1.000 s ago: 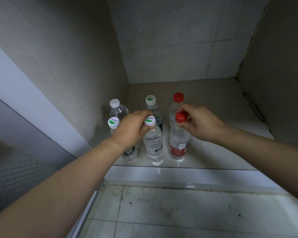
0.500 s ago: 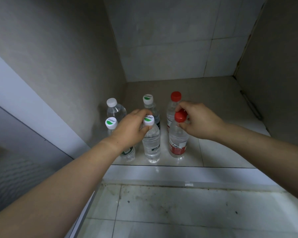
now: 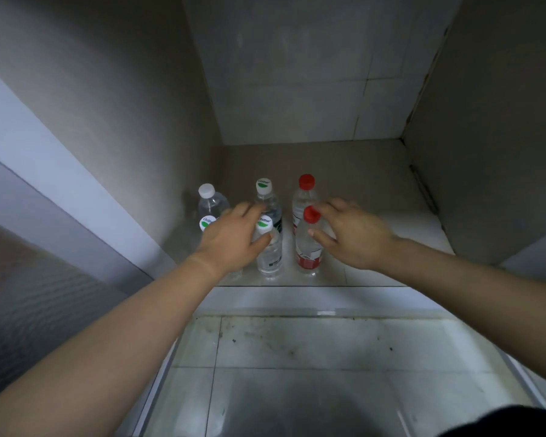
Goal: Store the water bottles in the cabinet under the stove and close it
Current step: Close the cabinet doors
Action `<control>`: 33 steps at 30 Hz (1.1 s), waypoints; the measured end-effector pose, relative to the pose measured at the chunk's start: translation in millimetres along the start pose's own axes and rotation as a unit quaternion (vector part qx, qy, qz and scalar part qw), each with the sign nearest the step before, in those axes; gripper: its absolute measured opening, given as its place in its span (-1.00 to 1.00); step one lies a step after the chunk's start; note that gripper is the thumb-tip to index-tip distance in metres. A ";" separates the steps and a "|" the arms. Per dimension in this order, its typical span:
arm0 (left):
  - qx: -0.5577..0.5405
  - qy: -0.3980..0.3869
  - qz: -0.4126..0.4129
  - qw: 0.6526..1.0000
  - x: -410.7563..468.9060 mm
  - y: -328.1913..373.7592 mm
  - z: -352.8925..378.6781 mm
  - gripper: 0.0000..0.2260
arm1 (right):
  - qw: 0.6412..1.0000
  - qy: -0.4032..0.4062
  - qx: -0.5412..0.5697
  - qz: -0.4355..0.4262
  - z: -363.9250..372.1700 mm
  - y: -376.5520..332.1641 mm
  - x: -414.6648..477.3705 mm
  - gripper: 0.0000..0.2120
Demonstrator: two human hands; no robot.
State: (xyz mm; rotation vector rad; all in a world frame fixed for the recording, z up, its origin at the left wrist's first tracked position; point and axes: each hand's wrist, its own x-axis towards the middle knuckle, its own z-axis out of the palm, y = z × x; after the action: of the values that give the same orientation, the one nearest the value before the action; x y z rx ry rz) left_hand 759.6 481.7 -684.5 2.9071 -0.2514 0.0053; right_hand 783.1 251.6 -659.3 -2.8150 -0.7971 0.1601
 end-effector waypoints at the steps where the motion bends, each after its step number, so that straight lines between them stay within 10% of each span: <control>1: 0.004 -0.001 0.007 1.000 -8.5 3.8 -8.9 -0.48 | 1.000 -0.007 -0.001 0.007 -5.6 -4.6 -9.5 -0.53; 19: -0.032 -0.149 -0.019 0.988 -199.8 131.8 -393.7 -0.33 | 0.955 -0.125 0.117 0.243 -337.5 -214.2 -212.5 -0.36; 33: -0.043 -0.048 0.135 0.989 -270.1 152.7 -610.9 -0.39 | 0.951 0.035 0.094 0.293 -527.0 -341.7 -326.3 -0.38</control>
State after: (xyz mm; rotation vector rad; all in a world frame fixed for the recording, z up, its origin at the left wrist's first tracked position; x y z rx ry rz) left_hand 477.0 515.9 -61.2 2.7688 -0.6425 -0.0986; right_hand 418.6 272.6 -52.9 -2.7625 0.0888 0.2104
